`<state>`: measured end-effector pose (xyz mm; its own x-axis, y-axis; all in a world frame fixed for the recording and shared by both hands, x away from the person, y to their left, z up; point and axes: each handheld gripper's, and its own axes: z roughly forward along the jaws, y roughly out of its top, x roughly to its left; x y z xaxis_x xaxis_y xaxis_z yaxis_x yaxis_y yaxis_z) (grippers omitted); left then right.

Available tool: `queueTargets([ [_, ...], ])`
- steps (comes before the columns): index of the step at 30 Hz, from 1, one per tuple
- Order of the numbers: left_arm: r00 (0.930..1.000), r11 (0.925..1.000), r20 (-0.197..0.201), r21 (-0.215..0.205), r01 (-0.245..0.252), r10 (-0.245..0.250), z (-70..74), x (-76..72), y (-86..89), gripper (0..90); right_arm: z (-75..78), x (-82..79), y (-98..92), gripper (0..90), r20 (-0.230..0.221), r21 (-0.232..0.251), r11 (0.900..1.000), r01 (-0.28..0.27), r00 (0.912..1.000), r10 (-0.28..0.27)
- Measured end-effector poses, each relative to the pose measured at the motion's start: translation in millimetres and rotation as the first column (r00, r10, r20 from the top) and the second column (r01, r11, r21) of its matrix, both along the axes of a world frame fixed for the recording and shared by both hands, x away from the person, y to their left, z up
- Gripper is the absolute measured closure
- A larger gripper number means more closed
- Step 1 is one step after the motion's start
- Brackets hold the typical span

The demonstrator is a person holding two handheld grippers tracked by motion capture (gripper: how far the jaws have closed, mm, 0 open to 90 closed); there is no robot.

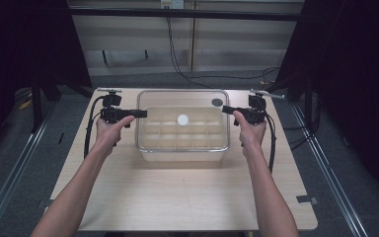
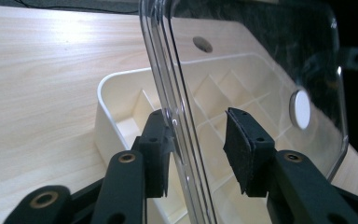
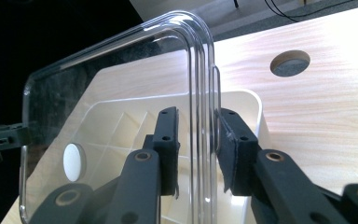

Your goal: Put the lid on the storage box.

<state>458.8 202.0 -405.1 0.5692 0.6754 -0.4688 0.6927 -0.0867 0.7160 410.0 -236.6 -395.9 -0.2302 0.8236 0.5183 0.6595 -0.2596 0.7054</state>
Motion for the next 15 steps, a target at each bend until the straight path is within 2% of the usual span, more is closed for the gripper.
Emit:
queueTargets([
  [5, 0.9999, 0.9997, 0.0, 0.02, 0.013, -0.013, 0.0, 1.6, -0.4, 60.6, -4.3, 4.0, -1.1, 71.0, -0.012, 0.009, 1.0, -0.005, 0.9999, 0.005],
  [10, 1.0, 0.9996, -0.006, 0.027, -0.002, 0.002, -3.8, 3.6, -2.9, 59.3, -8.5, 7.8, -1.4, 70.3, -0.017, -0.004, 1.0, -0.011, 0.9998, 0.011],
  [15, 0.9999, 0.9984, -0.014, 0.057, 0.004, -0.004, -8.2, 5.9, -4.4, 57.6, -14.1, 11.8, -1.6, 69.6, -0.037, -0.003, 1.0, -0.011, 0.9993, 0.011],
])
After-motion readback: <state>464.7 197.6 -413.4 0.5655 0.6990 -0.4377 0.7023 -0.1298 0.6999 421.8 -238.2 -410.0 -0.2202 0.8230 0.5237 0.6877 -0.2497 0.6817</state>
